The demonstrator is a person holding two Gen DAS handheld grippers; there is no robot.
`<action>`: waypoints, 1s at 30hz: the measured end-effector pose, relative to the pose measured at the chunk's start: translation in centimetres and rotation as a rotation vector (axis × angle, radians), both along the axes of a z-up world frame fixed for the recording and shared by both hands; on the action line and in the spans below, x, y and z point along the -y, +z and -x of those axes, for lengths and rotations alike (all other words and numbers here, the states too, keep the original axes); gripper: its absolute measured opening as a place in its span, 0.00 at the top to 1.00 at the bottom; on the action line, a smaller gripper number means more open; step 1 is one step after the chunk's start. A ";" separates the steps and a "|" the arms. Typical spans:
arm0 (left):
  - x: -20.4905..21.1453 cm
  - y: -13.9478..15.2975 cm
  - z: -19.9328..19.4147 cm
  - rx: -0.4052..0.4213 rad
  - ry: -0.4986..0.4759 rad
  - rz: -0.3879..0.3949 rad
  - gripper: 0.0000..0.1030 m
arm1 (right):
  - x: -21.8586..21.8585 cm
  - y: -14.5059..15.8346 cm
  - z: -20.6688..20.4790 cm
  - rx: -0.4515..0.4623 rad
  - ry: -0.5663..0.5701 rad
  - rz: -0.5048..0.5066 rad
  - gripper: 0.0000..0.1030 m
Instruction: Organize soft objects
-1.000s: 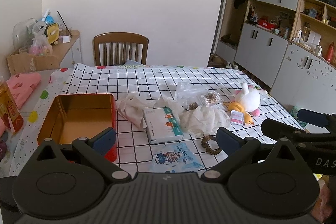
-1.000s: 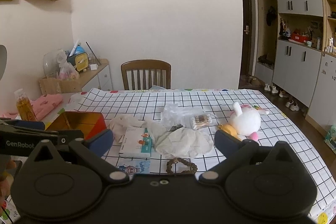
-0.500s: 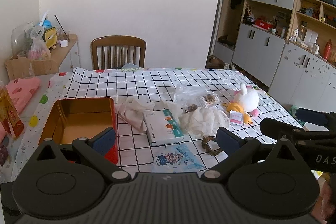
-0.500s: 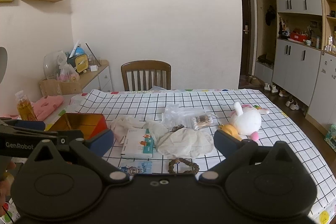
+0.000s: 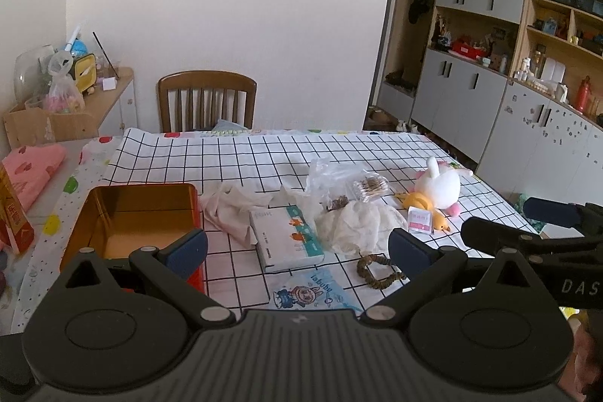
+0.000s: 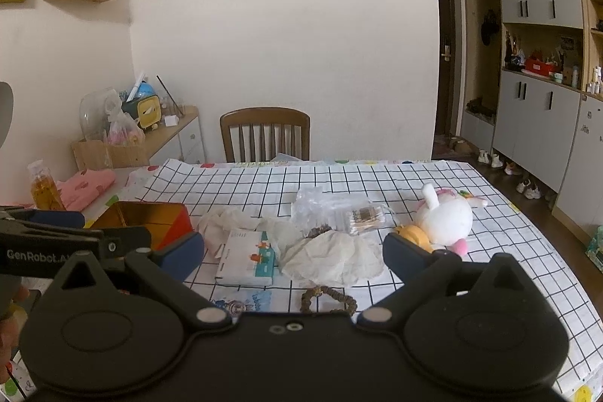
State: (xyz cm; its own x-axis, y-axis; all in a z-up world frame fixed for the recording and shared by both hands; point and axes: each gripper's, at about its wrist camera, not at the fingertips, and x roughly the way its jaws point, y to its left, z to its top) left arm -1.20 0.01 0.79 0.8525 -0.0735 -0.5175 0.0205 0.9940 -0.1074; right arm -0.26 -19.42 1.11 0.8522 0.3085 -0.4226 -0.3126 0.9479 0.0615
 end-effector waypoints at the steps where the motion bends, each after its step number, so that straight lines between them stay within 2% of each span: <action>1: 0.1 -0.1 -0.1 -0.001 -0.005 -0.001 0.00 | 0.1 0.0 -0.1 0.000 0.000 -0.004 0.02; 8: 0.5 -0.9 -1.6 -0.030 -0.013 -0.007 0.00 | 0.6 -0.8 -1.4 -0.017 0.028 0.001 0.03; 19: 1.0 -3.9 -5.0 -0.135 -0.007 0.000 0.00 | 2.3 -3.7 -5.8 -0.131 0.029 0.008 0.07; 26: 1.9 -6.8 -7.0 -0.203 -0.009 -0.032 0.00 | 2.5 -6.3 -8.8 -0.201 0.068 0.065 0.09; 30: 2.3 -8.6 -8.1 -0.250 -0.006 -0.050 0.00 | 2.5 -8.1 -10.6 -0.258 0.089 0.104 0.13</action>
